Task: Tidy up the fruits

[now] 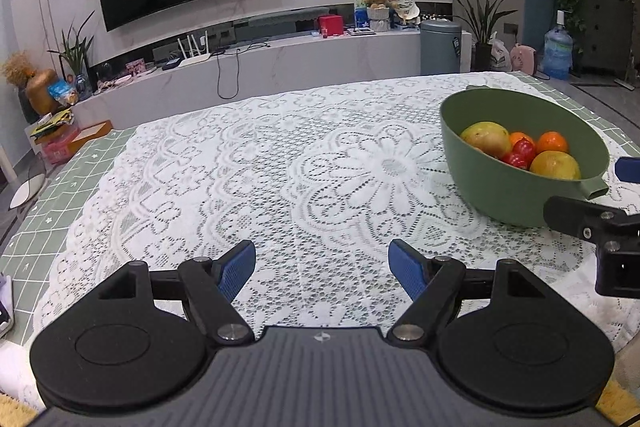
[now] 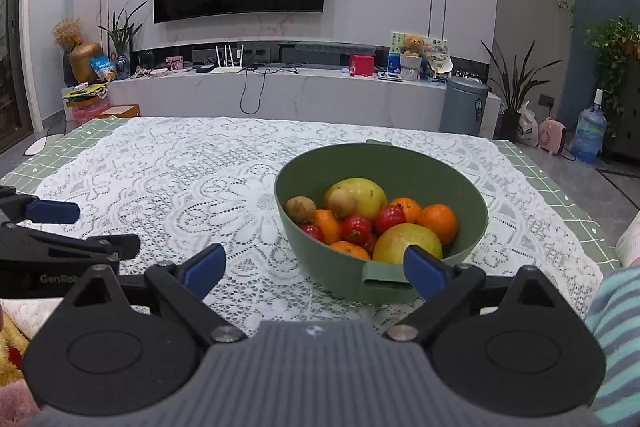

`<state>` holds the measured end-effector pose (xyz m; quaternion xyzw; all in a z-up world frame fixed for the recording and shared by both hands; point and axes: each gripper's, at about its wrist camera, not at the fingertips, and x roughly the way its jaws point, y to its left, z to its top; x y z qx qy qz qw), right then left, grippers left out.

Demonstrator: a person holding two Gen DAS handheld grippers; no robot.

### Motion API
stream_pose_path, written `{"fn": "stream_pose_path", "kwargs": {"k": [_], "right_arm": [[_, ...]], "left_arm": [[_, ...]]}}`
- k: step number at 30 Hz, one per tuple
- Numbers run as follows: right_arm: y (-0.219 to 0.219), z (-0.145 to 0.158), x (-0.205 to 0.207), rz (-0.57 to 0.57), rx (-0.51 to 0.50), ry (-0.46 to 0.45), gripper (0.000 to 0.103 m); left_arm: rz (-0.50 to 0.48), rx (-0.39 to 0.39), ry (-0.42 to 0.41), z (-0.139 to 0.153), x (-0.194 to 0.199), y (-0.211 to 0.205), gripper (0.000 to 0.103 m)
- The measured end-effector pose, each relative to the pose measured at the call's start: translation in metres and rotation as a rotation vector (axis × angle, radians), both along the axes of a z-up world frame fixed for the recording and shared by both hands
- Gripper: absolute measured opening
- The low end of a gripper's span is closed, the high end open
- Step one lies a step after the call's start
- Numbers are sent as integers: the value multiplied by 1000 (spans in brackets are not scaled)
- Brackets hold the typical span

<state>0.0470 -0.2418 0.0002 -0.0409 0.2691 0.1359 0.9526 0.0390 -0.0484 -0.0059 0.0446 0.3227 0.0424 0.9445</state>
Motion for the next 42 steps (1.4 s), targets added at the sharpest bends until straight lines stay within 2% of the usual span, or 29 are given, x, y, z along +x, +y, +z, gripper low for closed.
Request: {"fn": "stream_pose_path", "kwargs": {"k": [42], "right_arm": [[3, -5, -1, 11, -11, 4, 92]], "left_arm": [[10, -10, 2, 8, -4, 7, 89]]}}
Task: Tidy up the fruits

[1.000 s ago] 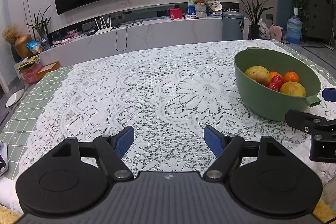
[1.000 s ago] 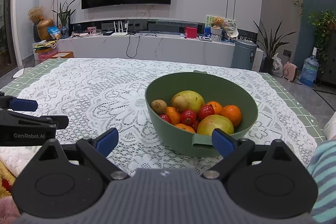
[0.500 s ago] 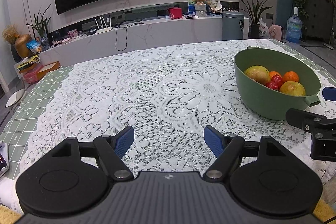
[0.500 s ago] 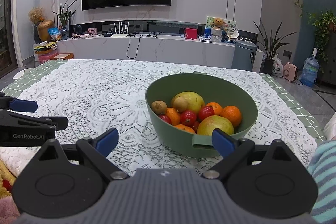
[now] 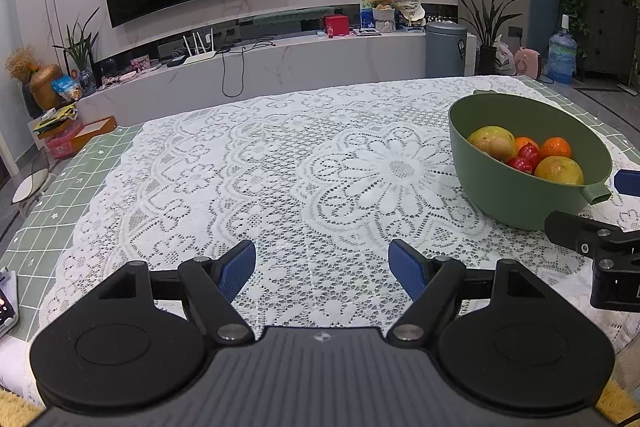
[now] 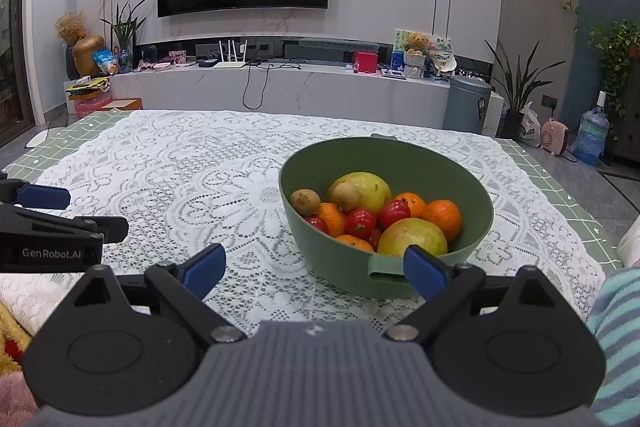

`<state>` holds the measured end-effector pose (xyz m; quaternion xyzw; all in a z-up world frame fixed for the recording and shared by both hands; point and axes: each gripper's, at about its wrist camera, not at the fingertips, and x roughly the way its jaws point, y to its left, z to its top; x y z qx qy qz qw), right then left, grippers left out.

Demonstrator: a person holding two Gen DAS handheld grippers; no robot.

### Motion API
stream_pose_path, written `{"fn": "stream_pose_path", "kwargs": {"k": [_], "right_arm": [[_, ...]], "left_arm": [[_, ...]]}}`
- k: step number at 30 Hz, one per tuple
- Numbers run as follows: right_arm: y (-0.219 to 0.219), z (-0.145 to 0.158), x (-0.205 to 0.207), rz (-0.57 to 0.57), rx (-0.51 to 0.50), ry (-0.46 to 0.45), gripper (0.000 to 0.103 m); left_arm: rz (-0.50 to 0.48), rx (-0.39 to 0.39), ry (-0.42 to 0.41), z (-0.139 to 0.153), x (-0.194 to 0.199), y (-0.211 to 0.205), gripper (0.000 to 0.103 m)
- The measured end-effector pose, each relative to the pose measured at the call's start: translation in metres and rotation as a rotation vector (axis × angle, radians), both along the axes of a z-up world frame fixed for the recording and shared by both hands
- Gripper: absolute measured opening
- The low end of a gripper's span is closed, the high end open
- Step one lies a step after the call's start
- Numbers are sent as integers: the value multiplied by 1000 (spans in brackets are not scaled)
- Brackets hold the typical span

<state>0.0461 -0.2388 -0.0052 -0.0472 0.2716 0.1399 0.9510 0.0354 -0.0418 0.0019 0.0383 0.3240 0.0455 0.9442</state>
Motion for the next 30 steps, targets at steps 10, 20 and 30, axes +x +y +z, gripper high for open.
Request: {"fn": "stream_pose_path", "kwargs": {"k": [10, 20, 30], "right_arm": [[0, -1, 1, 0, 1, 1, 92], [0, -1, 1, 0, 1, 2, 92], [0, -2, 0, -1, 4, 6, 92]], "left_arm": [[-1, 0, 0, 0, 0, 1, 89], [-1, 1, 0, 0, -2, 2, 89], [-1, 1, 0, 0, -1, 1, 89]]}}
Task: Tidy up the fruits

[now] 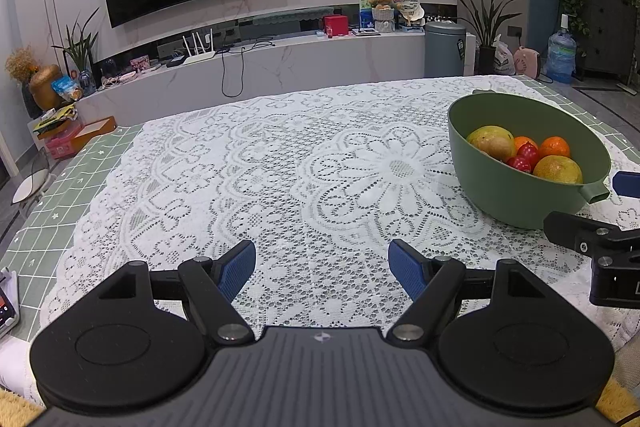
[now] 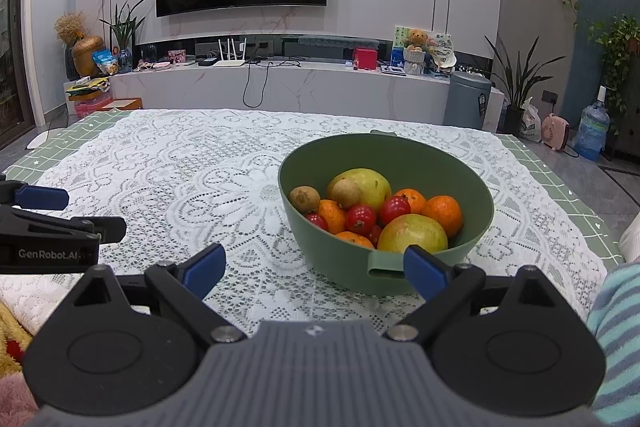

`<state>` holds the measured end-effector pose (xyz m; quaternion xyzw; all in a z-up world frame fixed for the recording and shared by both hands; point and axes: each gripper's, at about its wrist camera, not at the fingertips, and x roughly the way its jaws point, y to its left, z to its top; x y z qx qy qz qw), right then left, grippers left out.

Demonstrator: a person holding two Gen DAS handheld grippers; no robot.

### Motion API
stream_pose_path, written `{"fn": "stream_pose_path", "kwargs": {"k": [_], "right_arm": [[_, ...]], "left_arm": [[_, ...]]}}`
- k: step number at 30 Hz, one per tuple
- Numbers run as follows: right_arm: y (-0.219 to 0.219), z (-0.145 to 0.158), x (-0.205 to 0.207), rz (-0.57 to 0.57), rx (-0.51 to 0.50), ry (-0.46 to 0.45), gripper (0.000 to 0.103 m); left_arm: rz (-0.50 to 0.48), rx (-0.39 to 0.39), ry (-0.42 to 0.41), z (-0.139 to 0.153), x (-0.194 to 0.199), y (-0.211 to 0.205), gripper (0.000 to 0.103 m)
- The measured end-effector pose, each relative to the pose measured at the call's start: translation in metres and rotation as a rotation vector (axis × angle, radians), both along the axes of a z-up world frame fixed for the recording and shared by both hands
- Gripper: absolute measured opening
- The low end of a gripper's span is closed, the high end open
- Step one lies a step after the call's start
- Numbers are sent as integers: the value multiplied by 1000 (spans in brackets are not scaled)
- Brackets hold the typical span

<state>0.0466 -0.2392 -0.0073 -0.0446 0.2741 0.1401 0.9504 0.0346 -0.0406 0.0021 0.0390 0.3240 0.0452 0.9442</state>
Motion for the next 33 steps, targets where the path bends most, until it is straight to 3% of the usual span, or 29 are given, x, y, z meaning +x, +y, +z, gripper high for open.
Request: {"fn": "stream_pose_path", "kwargs": {"k": [33], "right_arm": [[-1, -2, 0, -6, 13, 16, 92]], "left_arm": [[-4, -6, 3, 3, -1, 0, 89]]}}
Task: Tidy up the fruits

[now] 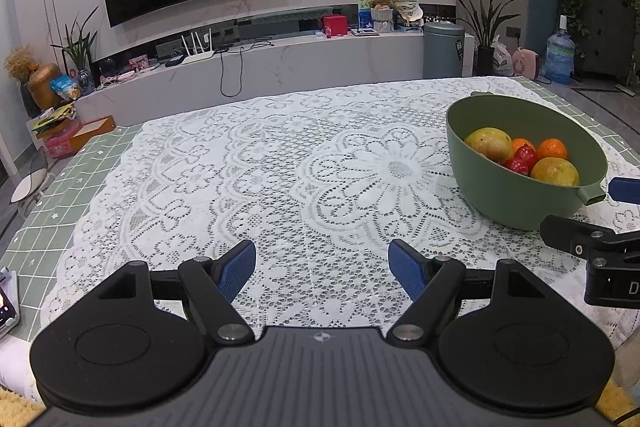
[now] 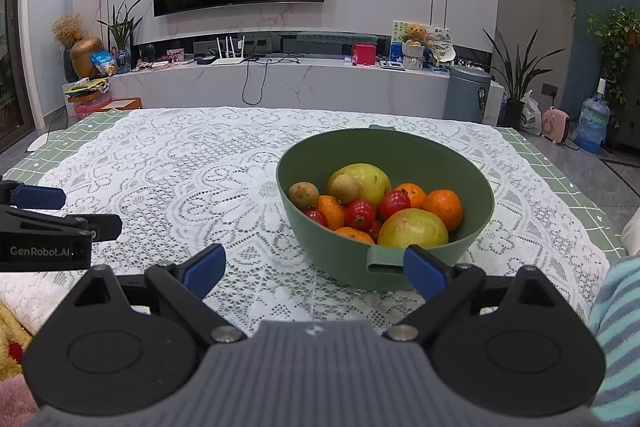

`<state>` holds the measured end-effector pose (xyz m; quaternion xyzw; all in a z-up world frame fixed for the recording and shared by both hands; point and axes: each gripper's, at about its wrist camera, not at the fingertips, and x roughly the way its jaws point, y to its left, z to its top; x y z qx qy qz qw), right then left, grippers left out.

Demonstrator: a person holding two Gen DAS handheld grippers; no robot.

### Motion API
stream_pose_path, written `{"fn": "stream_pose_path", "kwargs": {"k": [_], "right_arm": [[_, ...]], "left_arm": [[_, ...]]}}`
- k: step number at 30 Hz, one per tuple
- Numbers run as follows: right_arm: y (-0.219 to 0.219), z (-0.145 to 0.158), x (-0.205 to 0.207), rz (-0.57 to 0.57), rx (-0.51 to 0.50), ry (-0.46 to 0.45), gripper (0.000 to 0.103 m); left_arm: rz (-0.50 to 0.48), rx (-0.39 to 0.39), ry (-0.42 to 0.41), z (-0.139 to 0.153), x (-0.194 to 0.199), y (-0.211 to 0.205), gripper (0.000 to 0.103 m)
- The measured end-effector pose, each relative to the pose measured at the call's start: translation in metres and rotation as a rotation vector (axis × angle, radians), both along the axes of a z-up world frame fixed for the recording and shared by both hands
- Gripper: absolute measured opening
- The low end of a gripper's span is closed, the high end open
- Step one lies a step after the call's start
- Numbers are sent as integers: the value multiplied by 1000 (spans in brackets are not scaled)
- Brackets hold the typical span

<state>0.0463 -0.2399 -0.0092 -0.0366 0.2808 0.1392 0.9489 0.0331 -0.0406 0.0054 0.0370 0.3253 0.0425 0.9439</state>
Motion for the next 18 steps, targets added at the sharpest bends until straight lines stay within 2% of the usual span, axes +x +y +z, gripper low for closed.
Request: {"fn": "stream_pose_path", "kwargs": {"k": [18], "right_arm": [[0, 0, 0, 0, -1, 1, 92]], "left_arm": [[1, -14, -11, 2, -2, 1, 89]]}}
